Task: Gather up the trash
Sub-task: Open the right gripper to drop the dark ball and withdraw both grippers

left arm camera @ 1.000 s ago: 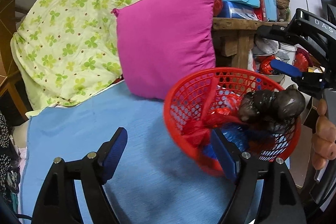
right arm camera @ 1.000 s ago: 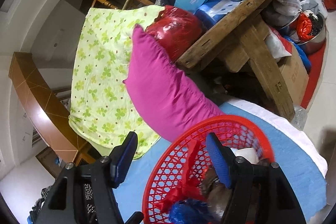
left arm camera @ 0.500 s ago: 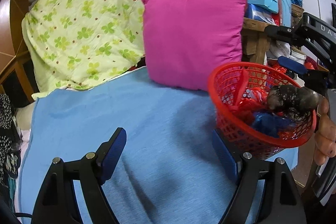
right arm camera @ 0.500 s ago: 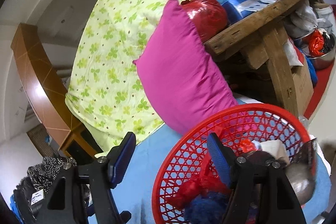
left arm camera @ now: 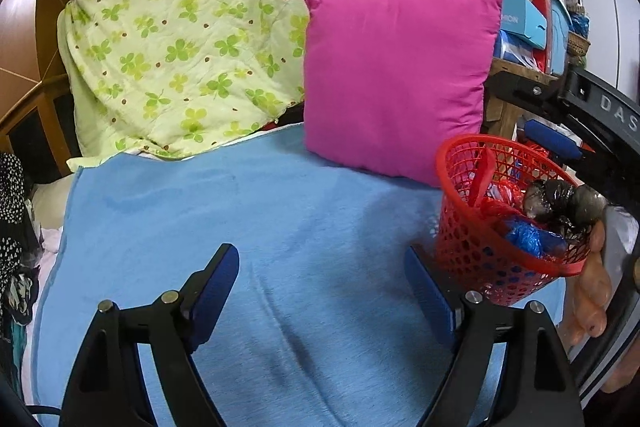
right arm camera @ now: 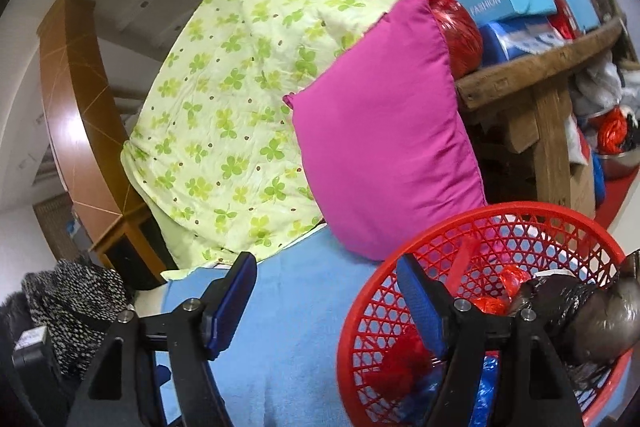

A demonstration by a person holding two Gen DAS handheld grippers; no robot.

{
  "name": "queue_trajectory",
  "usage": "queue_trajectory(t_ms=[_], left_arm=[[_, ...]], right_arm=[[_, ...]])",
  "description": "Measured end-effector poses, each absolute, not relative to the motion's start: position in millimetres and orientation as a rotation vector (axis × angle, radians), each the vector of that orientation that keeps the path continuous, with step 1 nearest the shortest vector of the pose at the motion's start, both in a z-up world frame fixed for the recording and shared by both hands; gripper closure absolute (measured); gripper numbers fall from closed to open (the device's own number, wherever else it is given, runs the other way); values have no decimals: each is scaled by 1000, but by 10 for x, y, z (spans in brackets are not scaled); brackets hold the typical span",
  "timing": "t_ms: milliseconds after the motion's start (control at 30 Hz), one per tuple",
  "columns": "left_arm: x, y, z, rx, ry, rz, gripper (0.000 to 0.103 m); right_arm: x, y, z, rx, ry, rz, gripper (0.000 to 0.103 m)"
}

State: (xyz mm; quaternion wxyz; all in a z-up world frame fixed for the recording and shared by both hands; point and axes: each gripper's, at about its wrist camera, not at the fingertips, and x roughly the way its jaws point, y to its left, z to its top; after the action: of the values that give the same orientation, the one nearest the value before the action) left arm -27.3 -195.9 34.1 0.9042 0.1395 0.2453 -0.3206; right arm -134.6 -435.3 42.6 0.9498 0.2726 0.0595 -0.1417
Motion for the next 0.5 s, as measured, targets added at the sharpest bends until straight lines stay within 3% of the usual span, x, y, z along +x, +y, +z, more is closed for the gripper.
queue_trajectory(t_ms=[167,267,500], left_arm=[[-271,-1840,374,300,485,-631,18],[-306,-1744,426,294,459,-616,8],[-342,-1565,481,307,416,-587,8]], right_arm=[[-1521,-4052,425,477,99,-342,24],[-1651,-3913,421,445,90,-372,24],[-1951,-3665,379,405,112,-423,21]])
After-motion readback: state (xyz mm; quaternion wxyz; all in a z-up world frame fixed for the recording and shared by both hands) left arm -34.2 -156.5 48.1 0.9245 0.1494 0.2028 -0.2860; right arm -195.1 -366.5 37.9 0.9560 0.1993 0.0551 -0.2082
